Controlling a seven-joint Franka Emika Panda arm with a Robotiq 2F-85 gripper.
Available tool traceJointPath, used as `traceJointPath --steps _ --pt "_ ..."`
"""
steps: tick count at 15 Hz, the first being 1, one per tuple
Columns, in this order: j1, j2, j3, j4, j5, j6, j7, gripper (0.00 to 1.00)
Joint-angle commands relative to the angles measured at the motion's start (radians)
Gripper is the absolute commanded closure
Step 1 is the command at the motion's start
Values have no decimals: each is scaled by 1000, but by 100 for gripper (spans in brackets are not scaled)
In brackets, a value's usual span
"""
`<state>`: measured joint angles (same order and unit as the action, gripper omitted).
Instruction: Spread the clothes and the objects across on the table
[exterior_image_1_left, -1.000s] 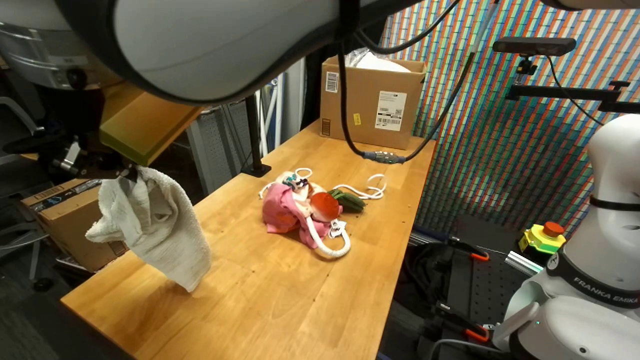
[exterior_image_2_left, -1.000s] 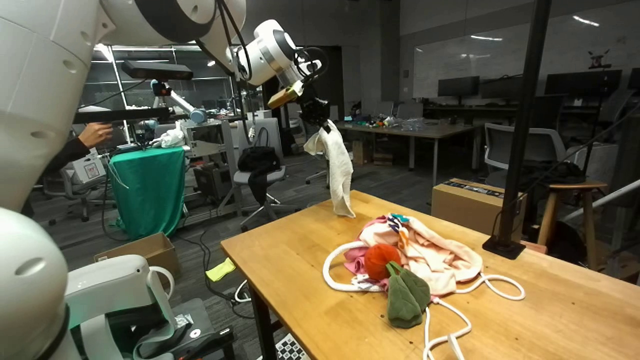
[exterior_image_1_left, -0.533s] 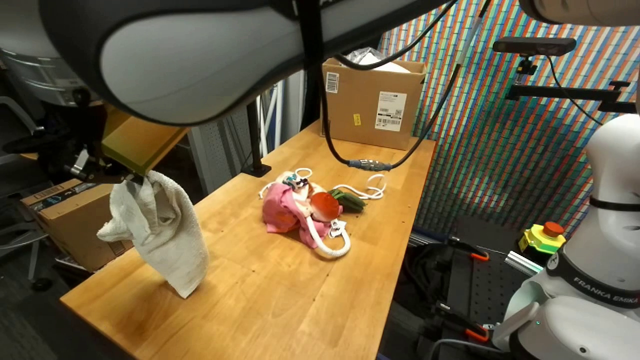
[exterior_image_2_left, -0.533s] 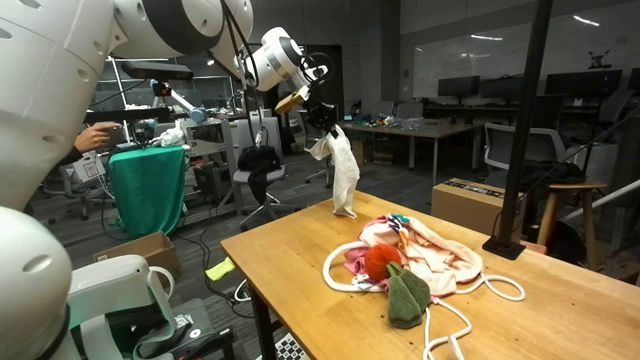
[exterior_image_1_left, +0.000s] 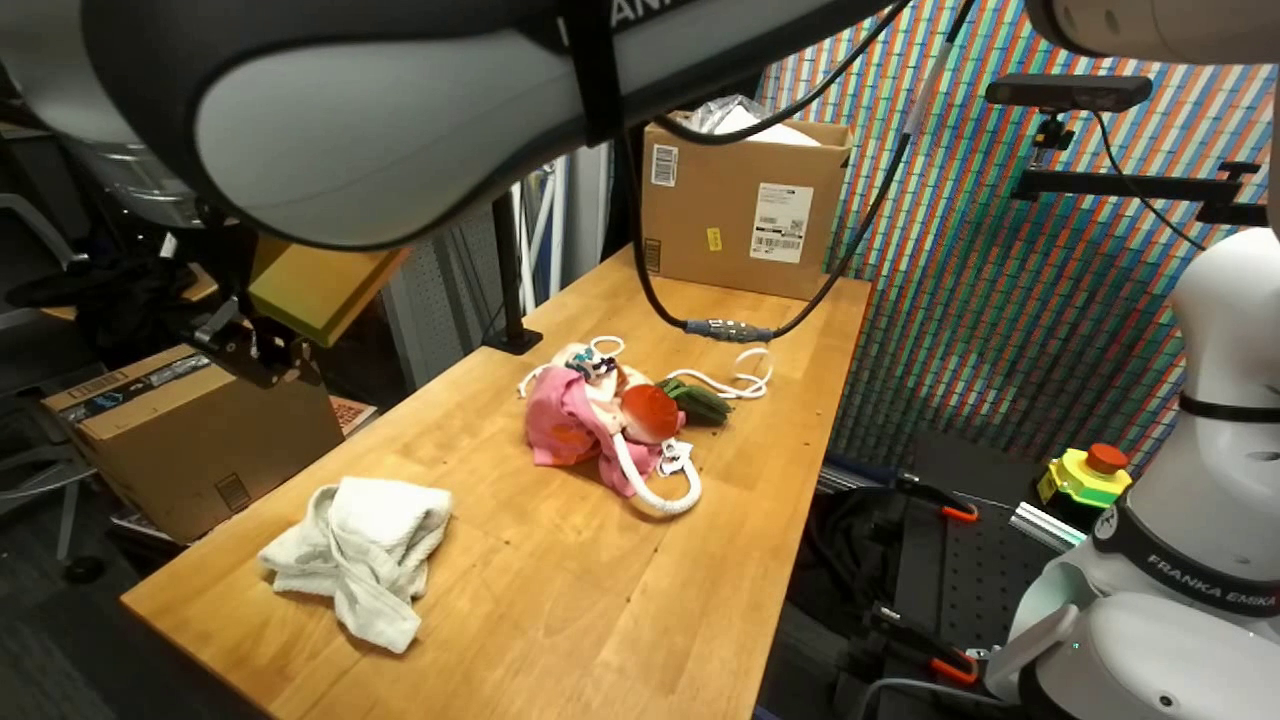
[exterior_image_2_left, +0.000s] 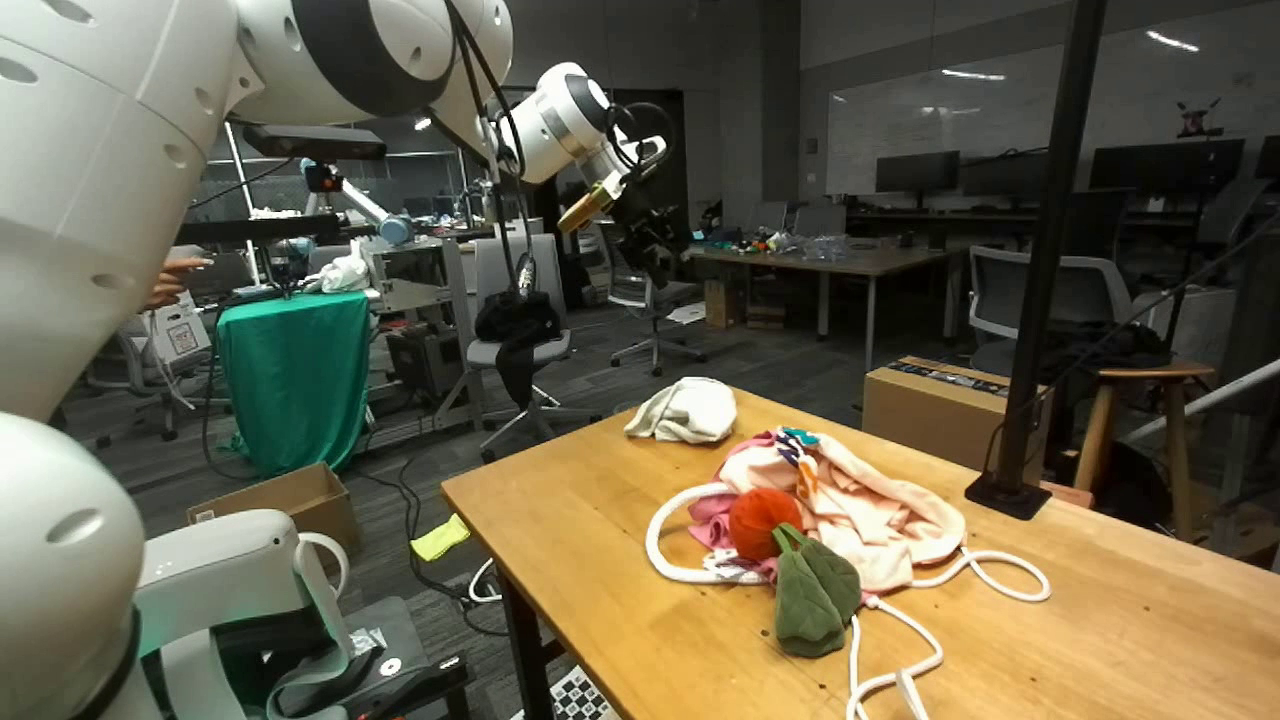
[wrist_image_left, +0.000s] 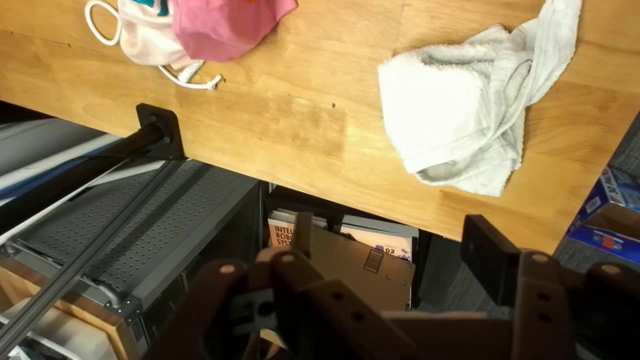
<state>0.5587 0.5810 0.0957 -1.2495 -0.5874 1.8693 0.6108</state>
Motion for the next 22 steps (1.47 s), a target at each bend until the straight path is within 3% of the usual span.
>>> traceJointPath --steps 1,5,13,22 --pt "-14 -16 -1 -4 17 -52 -24 0" --pt "-56 -91 7 -138 31 -19 -29 0" --pt "-179 -317 23 -529 136 123 -108 0" --pt "-305 -435 26 -851 187 381 -360 0"
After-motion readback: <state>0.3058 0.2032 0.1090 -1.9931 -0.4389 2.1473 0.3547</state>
